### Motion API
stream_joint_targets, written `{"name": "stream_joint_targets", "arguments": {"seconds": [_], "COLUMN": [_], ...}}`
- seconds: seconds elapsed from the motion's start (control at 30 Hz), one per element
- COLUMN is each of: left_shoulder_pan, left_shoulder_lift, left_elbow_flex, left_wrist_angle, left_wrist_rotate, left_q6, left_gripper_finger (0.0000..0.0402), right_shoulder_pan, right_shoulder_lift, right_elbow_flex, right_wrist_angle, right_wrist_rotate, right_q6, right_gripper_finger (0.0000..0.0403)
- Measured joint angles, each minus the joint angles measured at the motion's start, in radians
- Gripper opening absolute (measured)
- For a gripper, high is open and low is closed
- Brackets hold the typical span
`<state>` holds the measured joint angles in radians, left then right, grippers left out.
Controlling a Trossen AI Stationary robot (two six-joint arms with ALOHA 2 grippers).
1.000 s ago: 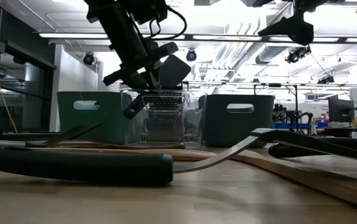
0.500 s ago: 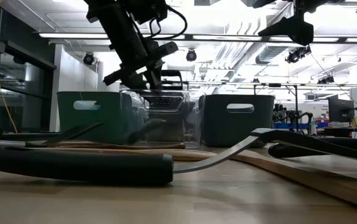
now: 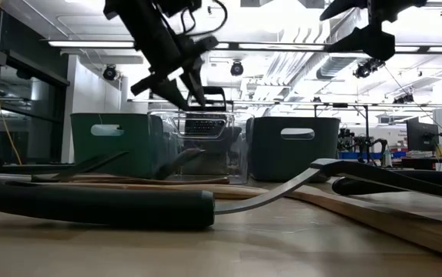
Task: Pick & Place Kitchen Items
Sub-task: Put the black serving spoon into the green bin
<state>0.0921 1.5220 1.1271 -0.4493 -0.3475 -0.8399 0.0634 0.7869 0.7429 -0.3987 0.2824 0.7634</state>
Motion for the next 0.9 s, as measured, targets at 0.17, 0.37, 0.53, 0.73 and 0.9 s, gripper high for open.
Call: {"name": "stream_joint_targets", "arguments": {"seconds": [0.17,0.37,0.53,0.73,0.9], "left_shoulder_pan": [-0.001,-0.020,-0.049,-0.062,-0.062], "left_shoulder_lift": [-0.059,-0.123,-0.182,-0.257,-0.316], "left_elbow_flex": [0.000,0.000,0.000,0.000,0.000], "left_wrist_angle": [0.012,0.029,0.051,0.053,0.047], "left_wrist_rotate": [-0.002,0.005,-0.001,0.003,0.053], "left_q6": [0.032,0.098,0.158,0.234,0.264], "left_gripper_finger": [0.0168,0.0168,0.0168,0.0168,0.0168], "right_shoulder_pan": [0.000,0.000,0.056,0.167,0.247], "right_shoulder_lift": [-0.029,-0.039,0.000,0.082,0.170], "right_elbow_flex": [0.000,0.000,0.000,0.000,0.000], "right_wrist_angle": [-0.028,-0.119,-0.191,-0.185,-0.157], "right_wrist_rotate": [-0.063,-0.245,-0.314,-0.271,-0.257], "right_q6": [0.046,0.117,0.219,0.319,0.433], "right_gripper_finger": [0.0298,0.0298,0.0298,0.0298,0.0298]}}
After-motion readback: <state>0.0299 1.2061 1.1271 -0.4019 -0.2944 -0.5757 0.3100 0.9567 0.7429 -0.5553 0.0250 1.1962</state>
